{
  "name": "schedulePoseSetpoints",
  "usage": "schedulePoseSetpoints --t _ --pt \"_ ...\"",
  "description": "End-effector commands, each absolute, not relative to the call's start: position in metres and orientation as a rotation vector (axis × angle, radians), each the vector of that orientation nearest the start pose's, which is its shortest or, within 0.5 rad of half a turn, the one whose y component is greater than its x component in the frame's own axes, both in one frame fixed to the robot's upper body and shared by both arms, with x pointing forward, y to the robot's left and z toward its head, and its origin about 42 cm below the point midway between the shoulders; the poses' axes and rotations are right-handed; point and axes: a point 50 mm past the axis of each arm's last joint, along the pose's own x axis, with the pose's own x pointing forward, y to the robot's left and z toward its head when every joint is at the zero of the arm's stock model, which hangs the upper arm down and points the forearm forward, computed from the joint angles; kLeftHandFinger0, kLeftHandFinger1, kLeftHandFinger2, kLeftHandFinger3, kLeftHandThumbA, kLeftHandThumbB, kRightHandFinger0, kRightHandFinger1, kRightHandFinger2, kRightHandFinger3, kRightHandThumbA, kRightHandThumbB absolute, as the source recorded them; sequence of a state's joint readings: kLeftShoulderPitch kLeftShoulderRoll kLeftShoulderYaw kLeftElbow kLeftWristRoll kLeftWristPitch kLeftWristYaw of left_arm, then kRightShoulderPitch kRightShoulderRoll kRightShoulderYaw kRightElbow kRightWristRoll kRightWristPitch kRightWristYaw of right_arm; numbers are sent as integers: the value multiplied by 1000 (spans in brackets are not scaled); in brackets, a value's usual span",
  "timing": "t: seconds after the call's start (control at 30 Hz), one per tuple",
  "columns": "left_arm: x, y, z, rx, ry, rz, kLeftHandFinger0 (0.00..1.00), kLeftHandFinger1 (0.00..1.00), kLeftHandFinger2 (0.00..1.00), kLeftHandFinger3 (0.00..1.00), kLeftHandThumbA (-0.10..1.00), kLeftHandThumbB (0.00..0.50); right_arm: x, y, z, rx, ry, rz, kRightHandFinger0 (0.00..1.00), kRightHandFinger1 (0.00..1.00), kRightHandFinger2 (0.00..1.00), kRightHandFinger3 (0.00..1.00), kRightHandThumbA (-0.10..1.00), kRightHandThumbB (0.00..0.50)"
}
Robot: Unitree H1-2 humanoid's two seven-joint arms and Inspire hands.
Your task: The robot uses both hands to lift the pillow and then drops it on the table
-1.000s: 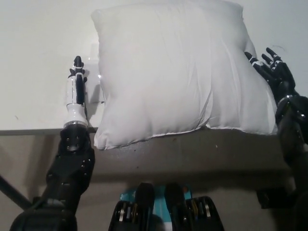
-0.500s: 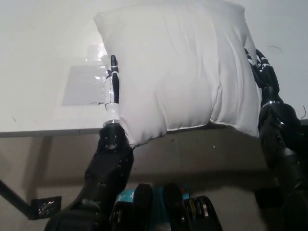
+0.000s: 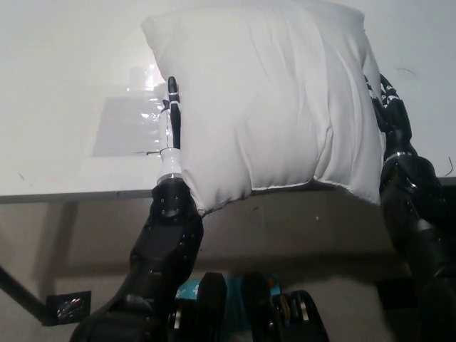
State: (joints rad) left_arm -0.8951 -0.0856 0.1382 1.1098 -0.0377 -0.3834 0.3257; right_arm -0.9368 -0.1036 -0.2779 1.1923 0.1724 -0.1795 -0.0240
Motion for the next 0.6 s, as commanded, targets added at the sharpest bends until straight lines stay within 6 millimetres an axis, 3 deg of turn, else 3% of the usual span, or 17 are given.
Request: schedulePoseSetpoints --t 0.0,0.1,0.17,0.2,0.27,0.4,0.57 --pt "516 79 193 -121 -143 70 1000 1000 1000 1000 1000 140 528 -161 149 235 210 41 1000 1000 1000 1000 1000 423" --pt "516 87 188 -115 -132 83 1000 1000 1000 1000 1000 137 533 -160 161 245 190 84 1000 1000 1000 1000 1000 419" --pt "518 93 188 -116 -137 92 1000 1000 1000 1000 1000 159 536 -160 174 242 163 219 1000 1000 1000 1000 1000 404" --pt "518 95 188 -115 -143 94 1000 1000 1000 1000 1000 160 537 -160 177 214 166 252 1000 1000 1000 1000 1000 436" --pt "517 98 186 -130 -149 101 1000 1000 1000 1000 1000 150 538 -153 187 148 134 313 1000 1000 1000 1000 1000 427" --pt "515 98 183 -123 -149 103 1000 1000 1000 1000 1000 143 536 -144 191 110 107 338 1000 1000 1000 1000 1000 450" --pt "514 100 178 -118 -131 99 1000 1000 1000 1000 1000 171 532 -139 192 58 100 355 1000 1000 1000 1000 1000 466"
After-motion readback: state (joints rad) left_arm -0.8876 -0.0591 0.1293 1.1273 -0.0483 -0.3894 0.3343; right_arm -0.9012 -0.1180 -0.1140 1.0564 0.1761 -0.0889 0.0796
